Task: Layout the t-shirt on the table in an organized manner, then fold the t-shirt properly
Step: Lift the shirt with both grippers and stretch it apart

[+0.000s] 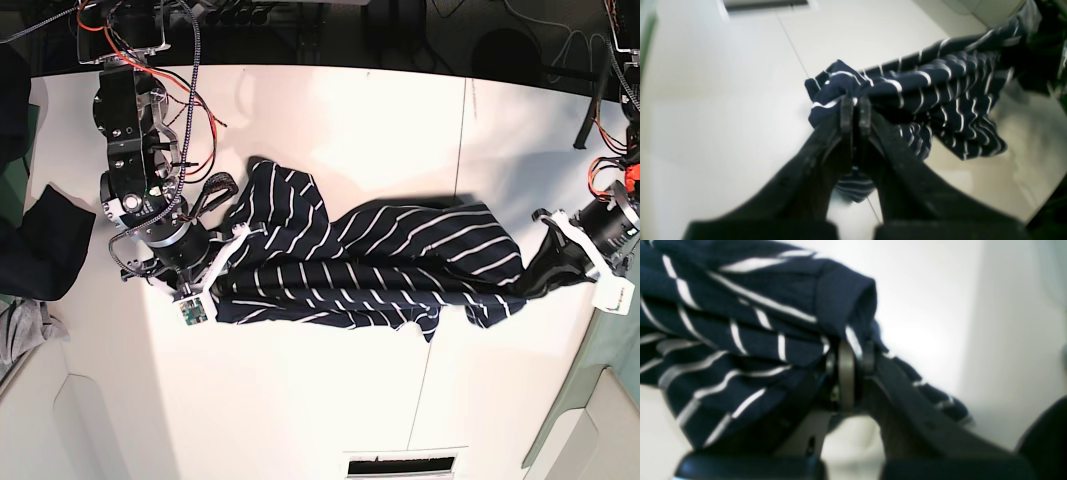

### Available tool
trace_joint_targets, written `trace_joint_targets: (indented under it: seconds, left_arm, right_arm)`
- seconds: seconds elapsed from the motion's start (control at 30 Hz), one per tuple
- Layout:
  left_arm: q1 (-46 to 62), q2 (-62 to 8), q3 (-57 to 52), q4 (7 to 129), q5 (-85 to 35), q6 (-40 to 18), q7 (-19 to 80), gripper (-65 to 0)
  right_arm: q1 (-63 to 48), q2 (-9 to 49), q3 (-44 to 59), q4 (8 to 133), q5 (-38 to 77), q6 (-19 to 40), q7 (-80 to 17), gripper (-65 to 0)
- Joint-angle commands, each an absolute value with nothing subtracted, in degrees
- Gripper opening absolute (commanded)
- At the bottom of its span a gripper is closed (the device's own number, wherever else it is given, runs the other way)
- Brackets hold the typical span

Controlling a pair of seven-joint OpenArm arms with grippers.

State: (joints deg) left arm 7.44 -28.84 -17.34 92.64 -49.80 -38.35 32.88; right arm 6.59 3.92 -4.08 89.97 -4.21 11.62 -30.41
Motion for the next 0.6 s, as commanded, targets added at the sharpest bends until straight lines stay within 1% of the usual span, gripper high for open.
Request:
trace_joint_targets:
  seconds: [0.0, 0.1, 0.2, 0.33, 0.43, 0.57]
  left_arm:
    - [6.81, -29.34, -17.19, 90.85, -50.83, -38.0, 31.05, -65.0]
    - [6.81, -29.06, -15.79, 85.76, -51.0, -39.57, 29.8, -65.0]
    - [6.63, -29.93, -17.15, 86.24, -52.77, -40.0, 28.47, -65.0]
    - [6.48, -32.21, -22.59, 91.53, -59.37, -40.0, 28.51, -65.0]
    - [4.84, -34.72, -25.67, 95.35, -59.81, -40.0, 28.73, -65.0]
    - [-1.65, -39.03, -25.85, 96.9, -59.77, -40.0, 30.26, -65.0]
  right_arm:
    - [7.88, 4.12, -3.62, 89.08, -4.75, 10.74, -28.27, -65.0]
    - [7.88, 4.12, -3.62, 87.24, -2.46, 12.6, -27.27, -65.0]
    - [7.9, 4.12, -3.62, 91.02, 0.49, 15.77, -27.0, -65.0]
    - [8.1, 4.12, -3.6, 101.54, 2.37, 15.88, -27.0, -65.0]
    - [10.2, 4.14, -3.29, 108.12, 1.69, 15.86, -27.05, -65.0]
    - [15.62, 4.08, -1.3, 108.55, 1.13, 15.16, -27.27, -65.0]
